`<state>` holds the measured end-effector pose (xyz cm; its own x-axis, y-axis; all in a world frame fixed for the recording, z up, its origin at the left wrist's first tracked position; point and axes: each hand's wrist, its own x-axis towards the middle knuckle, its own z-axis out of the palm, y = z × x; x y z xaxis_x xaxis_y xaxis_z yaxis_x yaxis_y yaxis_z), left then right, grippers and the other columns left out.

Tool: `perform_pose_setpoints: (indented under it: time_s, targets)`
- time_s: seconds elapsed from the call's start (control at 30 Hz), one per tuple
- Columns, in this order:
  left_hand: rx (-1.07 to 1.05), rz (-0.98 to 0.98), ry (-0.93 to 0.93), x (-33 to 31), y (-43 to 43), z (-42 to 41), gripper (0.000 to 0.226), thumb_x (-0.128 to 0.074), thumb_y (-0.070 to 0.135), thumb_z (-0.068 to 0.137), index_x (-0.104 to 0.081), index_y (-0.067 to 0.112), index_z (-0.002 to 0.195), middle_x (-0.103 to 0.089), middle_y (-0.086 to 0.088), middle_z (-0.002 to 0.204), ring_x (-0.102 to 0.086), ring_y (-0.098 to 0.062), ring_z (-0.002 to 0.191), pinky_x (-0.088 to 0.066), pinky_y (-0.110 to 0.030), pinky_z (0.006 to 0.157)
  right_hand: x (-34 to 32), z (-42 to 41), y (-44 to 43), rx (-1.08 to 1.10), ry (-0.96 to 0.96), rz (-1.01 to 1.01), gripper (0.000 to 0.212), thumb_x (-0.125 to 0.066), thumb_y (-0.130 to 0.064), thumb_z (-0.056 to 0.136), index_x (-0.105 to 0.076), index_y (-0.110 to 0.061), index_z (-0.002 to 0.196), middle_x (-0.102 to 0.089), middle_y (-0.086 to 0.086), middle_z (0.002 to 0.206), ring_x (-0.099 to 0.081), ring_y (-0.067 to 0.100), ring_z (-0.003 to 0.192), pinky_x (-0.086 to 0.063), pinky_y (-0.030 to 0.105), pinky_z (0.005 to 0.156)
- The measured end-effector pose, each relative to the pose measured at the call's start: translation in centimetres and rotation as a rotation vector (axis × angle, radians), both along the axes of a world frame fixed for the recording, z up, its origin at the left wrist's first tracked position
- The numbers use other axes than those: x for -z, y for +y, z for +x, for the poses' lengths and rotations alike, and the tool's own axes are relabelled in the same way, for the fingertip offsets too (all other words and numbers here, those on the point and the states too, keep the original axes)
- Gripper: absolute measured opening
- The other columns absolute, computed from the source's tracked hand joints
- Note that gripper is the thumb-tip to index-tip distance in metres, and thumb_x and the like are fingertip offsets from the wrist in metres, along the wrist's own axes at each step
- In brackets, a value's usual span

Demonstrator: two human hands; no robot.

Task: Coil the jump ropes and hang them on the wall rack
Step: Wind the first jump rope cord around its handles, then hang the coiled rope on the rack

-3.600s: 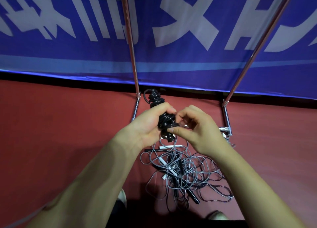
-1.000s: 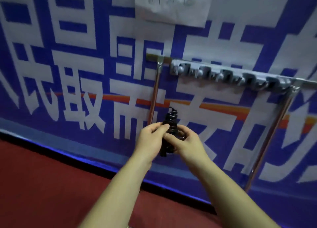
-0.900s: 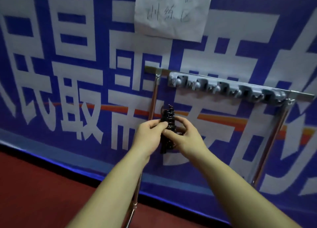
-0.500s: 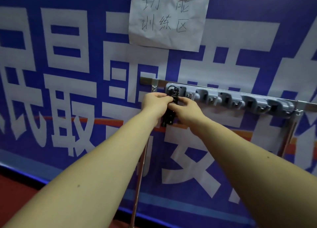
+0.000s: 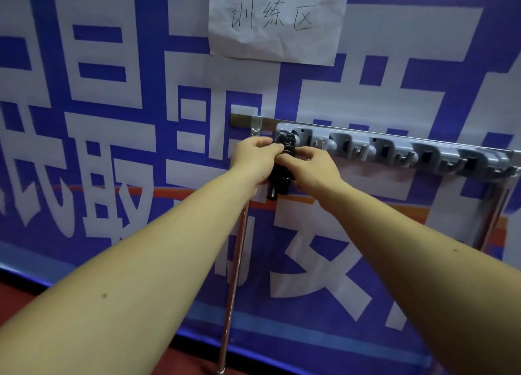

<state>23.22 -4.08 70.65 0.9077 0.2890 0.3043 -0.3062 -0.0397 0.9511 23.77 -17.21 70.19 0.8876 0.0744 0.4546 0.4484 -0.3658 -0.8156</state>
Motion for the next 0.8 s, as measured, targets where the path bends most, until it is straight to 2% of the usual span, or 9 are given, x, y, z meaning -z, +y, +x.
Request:
perform_pose_setpoints:
  time_s: [0.07, 0.2, 0.27, 0.3, 0.37, 0.47, 0.57, 0.7, 0.8]
  targets:
    - [0.001, 0.021, -0.009, 0.1, 0.1, 0.0, 0.040, -0.072, 0.028, 0.089, -0.066, 0.033, 0.127, -0.064, 0.000, 0.127, -0.066, -0.025, 0.105, -0.061, -0.045, 0.085, -0.3, -0.2, 0.3, 0.049, 0.014, -0.063, 0.026, -0.075, -0.047, 0.082, -0.068, -0.027, 0.097, -0.074, -0.007, 0.092, -0.071, 0.007, 0.083, -0.056, 0.025, 0.067]
    - [0.010, 0.104, -0.007, 0.3, 0.0, -0.1, 0.032, -0.064, 0.026, 0.096, -0.068, 0.036, 0.126, -0.062, -0.002, 0.135, -0.063, -0.023, 0.111, -0.059, -0.044, 0.092, -0.9, -0.5, 0.9, 0.125, 0.049, -0.202, 0.031, -0.070, -0.047, 0.086, -0.069, -0.016, 0.091, -0.071, -0.002, 0.081, -0.067, 0.008, 0.071, -0.052, 0.022, 0.054]
    - [0.023, 0.121, -0.001, 0.6, -0.1, -0.3, 0.036, -0.065, 0.024, 0.096, -0.065, 0.036, 0.130, -0.060, -0.003, 0.138, -0.063, -0.025, 0.114, -0.057, -0.044, 0.094, -0.6, -0.3, 1.0, 0.101, 0.108, -0.184, 0.022, -0.069, -0.042, 0.088, -0.064, -0.021, 0.092, -0.073, -0.001, 0.085, -0.071, 0.011, 0.074, -0.059, 0.026, 0.061]
    - [0.038, 0.124, 0.009, 0.8, -0.1, -0.4, 0.039, -0.065, 0.022, 0.096, -0.063, 0.037, 0.133, -0.059, -0.003, 0.138, -0.062, -0.025, 0.114, -0.057, -0.044, 0.096, -0.2, -0.2, 1.0, 0.083, 0.140, -0.172, 0.022, -0.069, -0.040, 0.088, -0.061, -0.023, 0.099, -0.074, 0.002, 0.092, -0.073, 0.015, 0.079, -0.062, 0.032, 0.070]
    - [0.077, 0.109, 0.025, 1.5, 0.1, -0.6, 0.045, -0.063, 0.019, 0.097, -0.058, 0.039, 0.138, -0.058, -0.003, 0.138, -0.061, -0.028, 0.119, -0.057, -0.039, 0.093, 0.4, -0.2, 1.0, 0.055, 0.157, -0.196, 0.039, -0.068, -0.038, 0.088, -0.056, -0.025, 0.123, -0.072, 0.005, 0.110, -0.073, 0.019, 0.092, -0.061, 0.041, 0.084]
    - [0.069, 0.115, 0.011, 2.7, 0.5, -1.7, 0.050, -0.060, 0.017, 0.100, -0.050, 0.036, 0.146, -0.047, -0.003, 0.151, -0.048, -0.024, 0.135, -0.046, -0.017, 0.082, 0.8, -1.2, 0.9, 0.072, 0.135, -0.327, 0.067, -0.068, -0.039, 0.091, -0.038, -0.023, 0.149, -0.059, 0.001, 0.125, -0.061, 0.020, 0.111, -0.052, 0.035, 0.092]
    - [0.031, 0.139, 0.077, 5.1, 0.6, -3.0, 0.052, -0.057, 0.022, 0.102, -0.043, 0.033, 0.150, -0.042, -0.004, 0.156, -0.043, -0.023, 0.140, -0.039, -0.026, 0.089, 2.1, -2.8, 0.6, 0.164, 0.071, -0.413, 0.077, -0.066, -0.040, 0.092, -0.026, -0.023, 0.156, -0.046, 0.008, 0.149, -0.047, 0.028, 0.133, -0.044, 0.038, 0.100]
    - [0.125, 0.120, 0.287, 11.5, 0.0, -6.0, 0.041, -0.053, 0.022, 0.104, -0.053, 0.029, 0.144, -0.055, -0.008, 0.145, -0.052, -0.027, 0.133, -0.045, -0.033, 0.097, 7.7, -7.2, 0.7, 0.120, 0.125, -0.268, 0.065, -0.062, -0.037, 0.096, -0.034, -0.026, 0.153, -0.046, 0.005, 0.150, -0.048, 0.023, 0.133, -0.044, 0.031, 0.096]
    - [0.244, 0.013, 0.477, 19.2, -1.7, -10.1, 0.034, -0.045, 0.014, 0.106, -0.059, 0.013, 0.137, -0.070, -0.010, 0.111, -0.070, -0.019, 0.094, -0.056, -0.029, 0.086, 15.8, -11.9, 0.8, 0.041, 0.310, -0.214, 0.057, -0.062, -0.032, 0.096, -0.043, -0.023, 0.149, -0.055, 0.004, 0.141, -0.056, 0.016, 0.117, -0.044, 0.018, 0.078]
